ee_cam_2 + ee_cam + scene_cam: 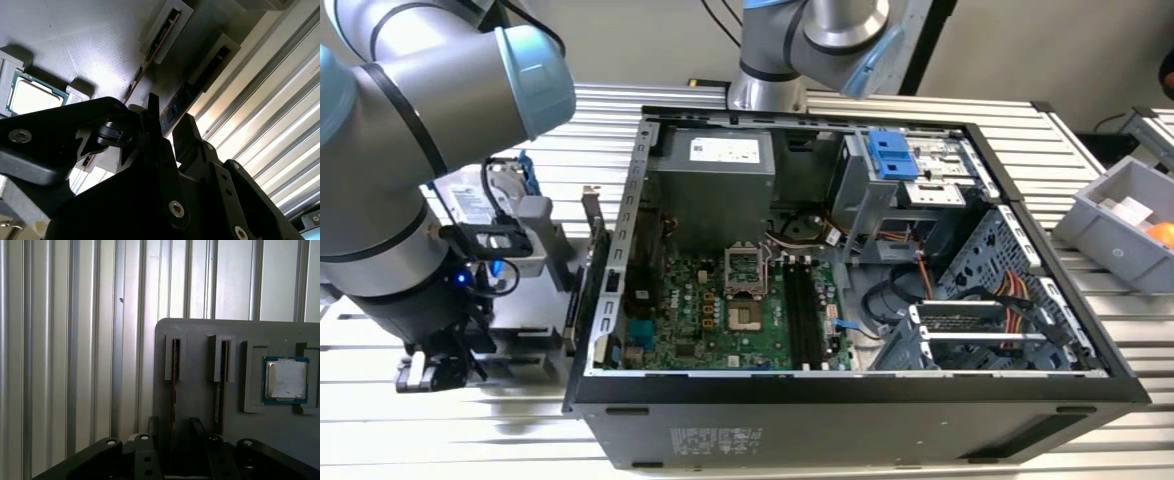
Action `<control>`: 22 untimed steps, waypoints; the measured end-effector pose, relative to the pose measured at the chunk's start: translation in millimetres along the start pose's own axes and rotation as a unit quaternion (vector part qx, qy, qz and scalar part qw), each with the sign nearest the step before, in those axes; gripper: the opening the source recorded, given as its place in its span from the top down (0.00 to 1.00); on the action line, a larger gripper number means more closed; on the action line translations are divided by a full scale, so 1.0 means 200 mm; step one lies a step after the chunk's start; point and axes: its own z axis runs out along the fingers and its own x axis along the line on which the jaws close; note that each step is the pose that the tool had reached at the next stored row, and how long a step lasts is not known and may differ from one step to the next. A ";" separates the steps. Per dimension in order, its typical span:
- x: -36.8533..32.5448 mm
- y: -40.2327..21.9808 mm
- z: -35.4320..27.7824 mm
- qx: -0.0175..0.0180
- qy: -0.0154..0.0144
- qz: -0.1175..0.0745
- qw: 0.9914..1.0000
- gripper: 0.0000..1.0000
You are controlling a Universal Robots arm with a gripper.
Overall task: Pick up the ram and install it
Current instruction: 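Pick up the ram and move it above insertion slot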
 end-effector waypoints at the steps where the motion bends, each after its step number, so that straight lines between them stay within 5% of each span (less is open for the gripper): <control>1: 0.000 0.000 0.000 0.000 0.000 0.000 1.000 0.00; 3: 0.000 0.000 0.000 0.000 0.000 0.000 1.000 0.00; 4: 0.000 0.000 0.000 0.000 0.000 0.000 1.000 1.00; 22: 0.000 0.000 0.000 0.000 0.001 0.000 1.000 1.00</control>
